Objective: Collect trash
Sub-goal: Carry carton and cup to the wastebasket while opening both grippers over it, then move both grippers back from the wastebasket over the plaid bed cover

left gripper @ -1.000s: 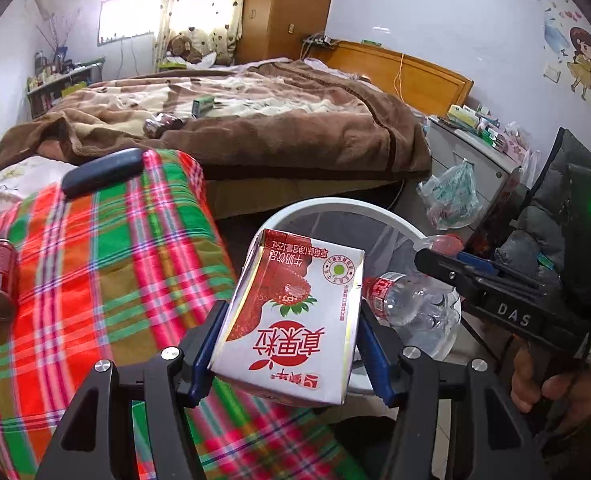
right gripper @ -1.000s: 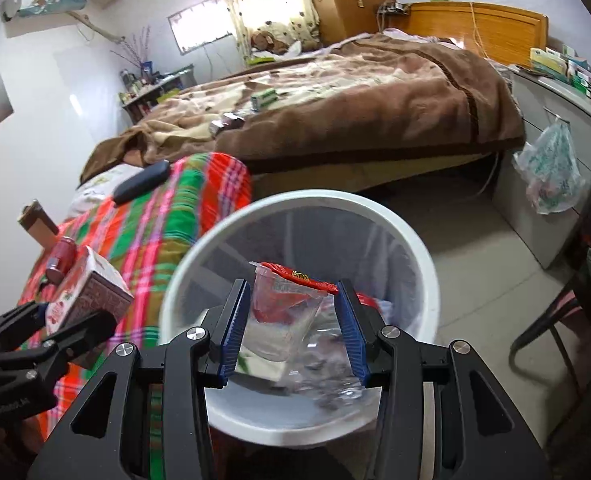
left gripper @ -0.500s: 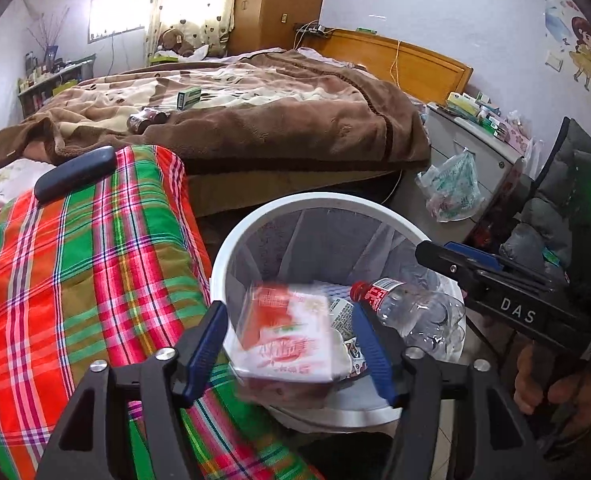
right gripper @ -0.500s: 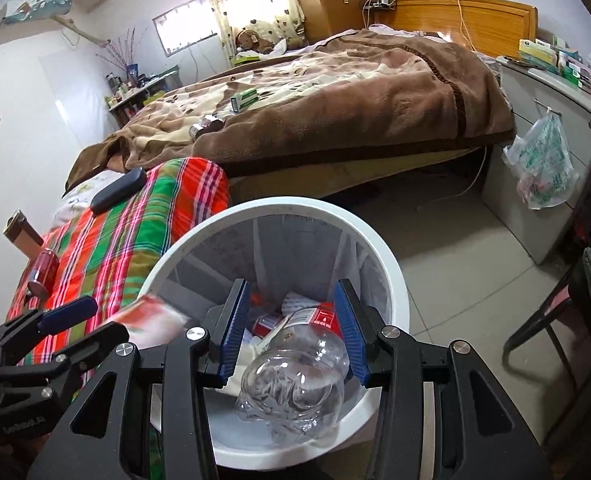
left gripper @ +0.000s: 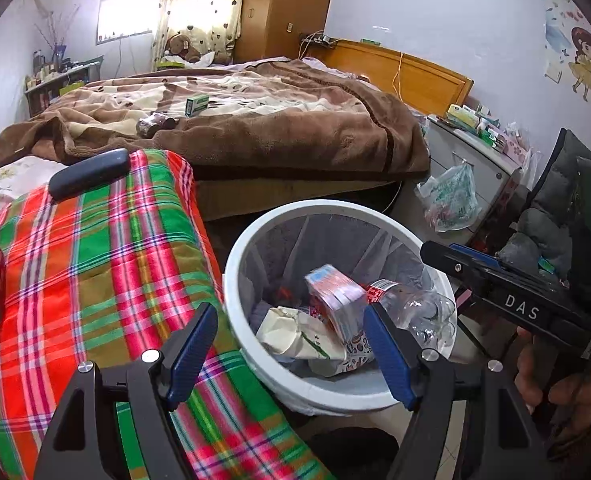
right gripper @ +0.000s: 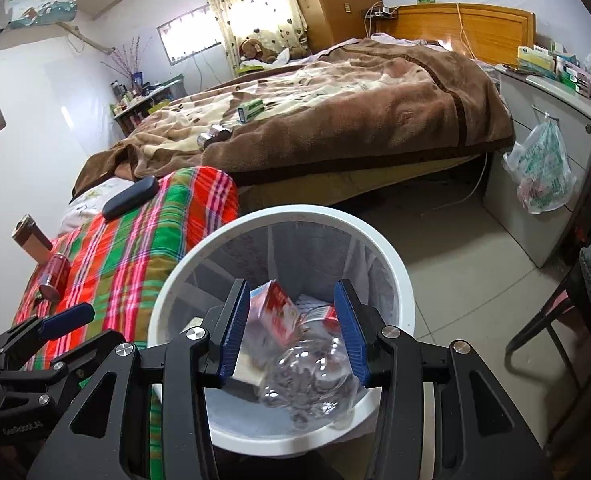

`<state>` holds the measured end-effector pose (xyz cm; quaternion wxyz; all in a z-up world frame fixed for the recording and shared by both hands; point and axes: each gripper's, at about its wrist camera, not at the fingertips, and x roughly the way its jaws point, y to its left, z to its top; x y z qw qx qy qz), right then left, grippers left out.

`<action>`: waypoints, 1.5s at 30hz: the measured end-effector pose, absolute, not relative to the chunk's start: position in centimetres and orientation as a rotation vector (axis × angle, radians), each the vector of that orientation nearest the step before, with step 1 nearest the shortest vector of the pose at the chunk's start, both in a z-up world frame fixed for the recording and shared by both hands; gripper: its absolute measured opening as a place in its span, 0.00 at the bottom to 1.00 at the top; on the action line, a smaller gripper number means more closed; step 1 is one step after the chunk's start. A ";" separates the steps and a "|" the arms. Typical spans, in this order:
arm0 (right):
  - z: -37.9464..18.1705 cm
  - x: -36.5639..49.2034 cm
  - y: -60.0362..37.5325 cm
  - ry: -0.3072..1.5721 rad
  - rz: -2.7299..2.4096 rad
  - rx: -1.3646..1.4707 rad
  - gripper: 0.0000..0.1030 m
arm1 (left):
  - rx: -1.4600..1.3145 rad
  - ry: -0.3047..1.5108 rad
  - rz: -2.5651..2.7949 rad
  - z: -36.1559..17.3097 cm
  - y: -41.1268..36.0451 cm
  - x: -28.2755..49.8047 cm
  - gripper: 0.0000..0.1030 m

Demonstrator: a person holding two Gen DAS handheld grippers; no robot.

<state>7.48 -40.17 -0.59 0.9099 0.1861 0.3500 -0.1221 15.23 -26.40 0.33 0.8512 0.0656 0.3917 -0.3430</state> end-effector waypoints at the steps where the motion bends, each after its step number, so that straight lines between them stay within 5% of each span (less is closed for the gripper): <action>1: -0.5 7.4 -40.0 0.716 -0.247 0.384 0.44 | 0.136 0.822 -0.719 0.5 -26.1 15.1 0.73; 45: 1.0 14.9 -21.4 0.724 0.096 0.189 0.48 | -0.024 0.716 -0.270 3.1 -0.3 17.4 0.73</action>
